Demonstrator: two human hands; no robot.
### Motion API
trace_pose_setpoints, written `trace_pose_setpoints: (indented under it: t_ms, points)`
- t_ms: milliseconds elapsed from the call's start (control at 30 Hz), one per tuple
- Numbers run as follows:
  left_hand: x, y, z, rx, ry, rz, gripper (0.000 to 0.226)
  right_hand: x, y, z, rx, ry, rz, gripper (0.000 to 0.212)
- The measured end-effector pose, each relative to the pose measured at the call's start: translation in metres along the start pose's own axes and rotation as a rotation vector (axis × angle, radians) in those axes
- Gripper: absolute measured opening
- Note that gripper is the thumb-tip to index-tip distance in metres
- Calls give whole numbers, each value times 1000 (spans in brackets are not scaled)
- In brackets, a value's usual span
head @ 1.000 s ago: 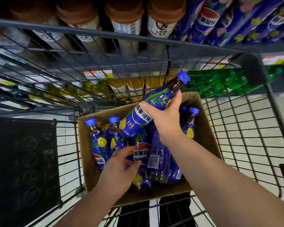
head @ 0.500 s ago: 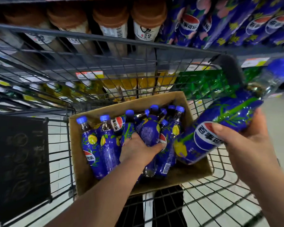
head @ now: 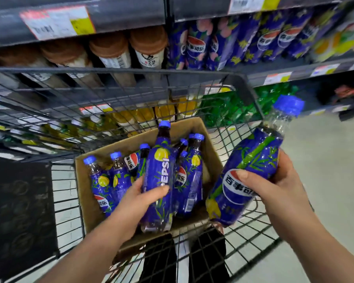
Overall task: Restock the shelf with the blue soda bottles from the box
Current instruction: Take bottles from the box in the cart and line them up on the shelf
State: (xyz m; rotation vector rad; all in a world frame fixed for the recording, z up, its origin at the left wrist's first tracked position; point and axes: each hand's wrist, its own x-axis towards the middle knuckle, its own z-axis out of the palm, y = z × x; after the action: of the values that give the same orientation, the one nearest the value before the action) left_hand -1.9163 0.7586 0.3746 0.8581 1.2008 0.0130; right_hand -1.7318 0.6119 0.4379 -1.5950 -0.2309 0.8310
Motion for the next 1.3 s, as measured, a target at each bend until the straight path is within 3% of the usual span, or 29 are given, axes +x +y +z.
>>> trace_pose_setpoints:
  t_ms: [100,167,400,500,667,867,967,1100,1300]
  points:
    - [-35,16,-5,-72,-77,98,66,-10,-21,3,38,10,-8,71]
    - [-59,31,-6,-89,-106,177,86,-18,-44,7,54,31,-22,60]
    - [-137,90,8,-91,-177,405,72,-57,-121,9,82,113,-59,50]
    - [-162,111,20,-53,-260,481,86,-77,-148,-2,103,169,-84,35]
    - [-189,135,59,-28,-412,547,114,-111,-184,-36,111,251,-119,41]
    - [-219,154,148,40,-531,630,98,-138,-221,-109,135,330,-205,37]
    - [-232,153,205,61,-572,662,113,-148,-235,-159,156,358,-238,39]
    - [-249,141,295,49,-597,689,113,-159,-252,-246,177,373,-286,39]
    - [-280,119,428,61,-633,719,90,-171,-288,-376,122,372,-350,44]
